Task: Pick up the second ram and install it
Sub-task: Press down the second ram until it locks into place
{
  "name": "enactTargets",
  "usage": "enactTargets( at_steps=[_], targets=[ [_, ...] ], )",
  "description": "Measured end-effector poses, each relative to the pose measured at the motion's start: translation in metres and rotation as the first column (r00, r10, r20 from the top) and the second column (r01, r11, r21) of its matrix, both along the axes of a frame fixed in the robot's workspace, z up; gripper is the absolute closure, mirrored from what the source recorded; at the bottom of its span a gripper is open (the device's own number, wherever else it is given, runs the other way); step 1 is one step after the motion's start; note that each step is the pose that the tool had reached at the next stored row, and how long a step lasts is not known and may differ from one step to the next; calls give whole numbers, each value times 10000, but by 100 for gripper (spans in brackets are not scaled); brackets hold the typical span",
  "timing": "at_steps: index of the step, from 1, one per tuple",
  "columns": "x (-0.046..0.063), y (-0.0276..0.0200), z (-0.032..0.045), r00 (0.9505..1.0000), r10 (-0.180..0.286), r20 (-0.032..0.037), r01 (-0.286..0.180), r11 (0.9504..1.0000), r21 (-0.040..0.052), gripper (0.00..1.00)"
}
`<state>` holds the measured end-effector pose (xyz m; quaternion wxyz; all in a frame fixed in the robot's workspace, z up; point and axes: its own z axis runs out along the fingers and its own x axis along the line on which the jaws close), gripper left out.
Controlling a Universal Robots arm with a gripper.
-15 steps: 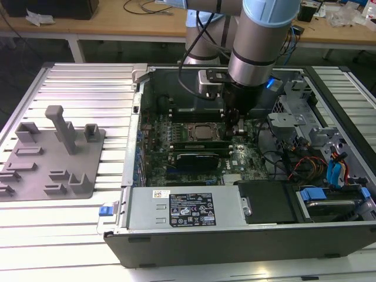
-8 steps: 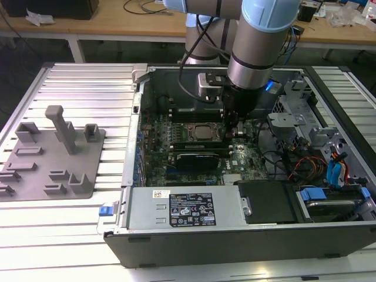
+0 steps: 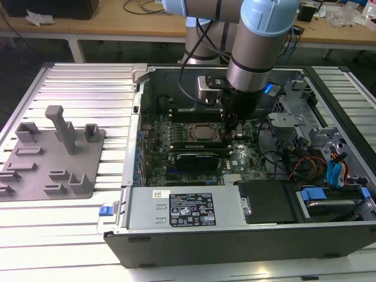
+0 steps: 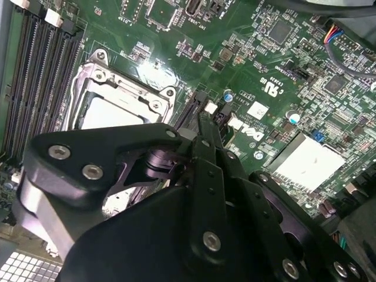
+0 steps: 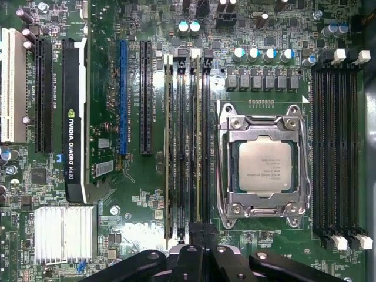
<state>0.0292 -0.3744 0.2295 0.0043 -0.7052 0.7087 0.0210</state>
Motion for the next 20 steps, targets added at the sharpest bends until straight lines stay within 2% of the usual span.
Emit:
enactTargets(
  at_steps=[5, 8, 10, 17, 20],
  targets=[
    [0, 1, 2, 10000, -1, 2, 1, 10000, 9, 92],
    [0, 0, 118, 10000, 0, 1, 0, 10000, -34, 92],
    [0, 1, 170, 10000, 0, 1, 0, 10000, -66, 92],
    [-2, 0, 172, 10000, -1, 1, 1, 10000, -69, 92],
    [-66, 0, 172, 10000, -1, 1, 1, 10000, -70, 92]
  ],
)
